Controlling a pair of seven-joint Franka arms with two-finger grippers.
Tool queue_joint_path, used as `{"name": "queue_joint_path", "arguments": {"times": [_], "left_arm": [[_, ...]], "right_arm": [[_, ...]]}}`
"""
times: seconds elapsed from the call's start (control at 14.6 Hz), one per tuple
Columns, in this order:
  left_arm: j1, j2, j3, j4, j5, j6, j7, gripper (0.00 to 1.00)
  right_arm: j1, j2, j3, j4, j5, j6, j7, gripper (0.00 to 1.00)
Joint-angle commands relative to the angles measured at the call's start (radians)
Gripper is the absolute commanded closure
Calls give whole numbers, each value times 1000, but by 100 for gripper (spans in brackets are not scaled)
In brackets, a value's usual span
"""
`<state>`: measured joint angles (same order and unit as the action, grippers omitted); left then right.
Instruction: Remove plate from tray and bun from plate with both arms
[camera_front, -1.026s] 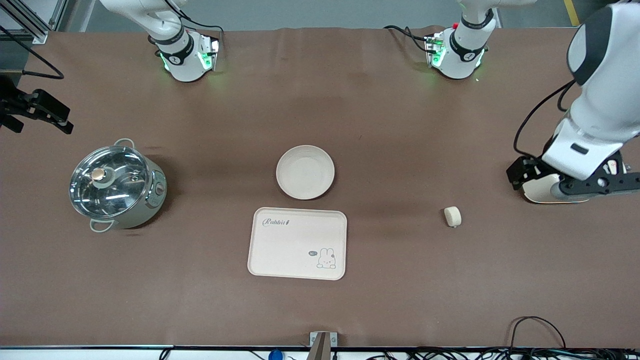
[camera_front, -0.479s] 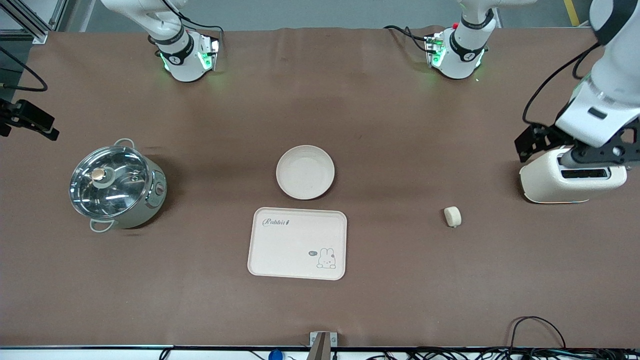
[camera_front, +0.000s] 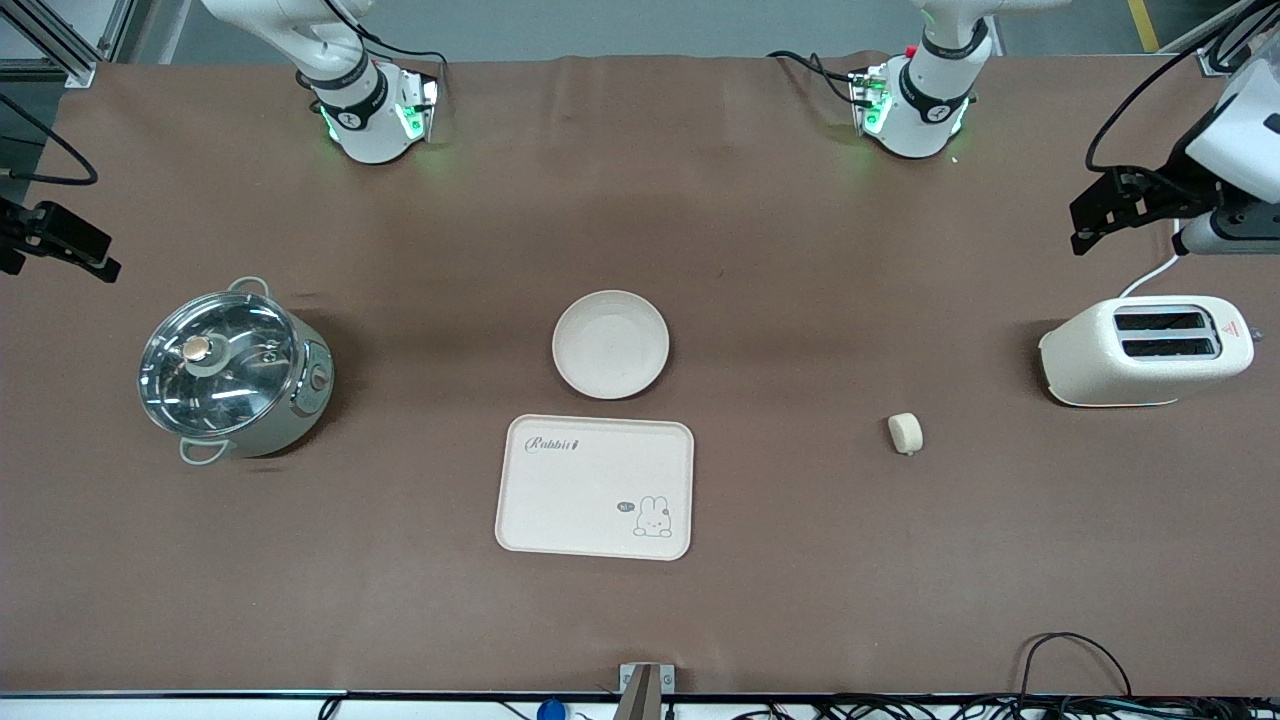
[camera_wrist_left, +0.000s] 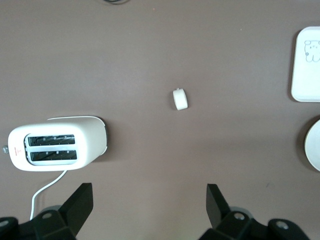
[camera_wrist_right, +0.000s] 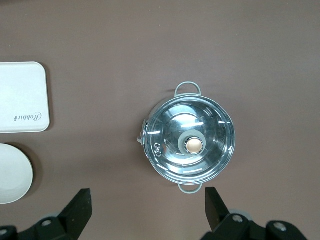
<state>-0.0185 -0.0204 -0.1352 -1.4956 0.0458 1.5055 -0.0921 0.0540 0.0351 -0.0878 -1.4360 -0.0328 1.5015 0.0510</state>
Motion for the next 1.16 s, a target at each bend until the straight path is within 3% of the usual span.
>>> {"name": "queue_joint_path", "arguments": {"times": [0.0,1.09], "left_arm": [[-34,-56,52,-69,-40,-5,14,0],[-41,-13,43,-15,-44,-56,6,0]], "right_arm": [[-5,-7,6,-4,14,5,-3,0],[0,-7,10,-3,14,8,-3,0]]}}
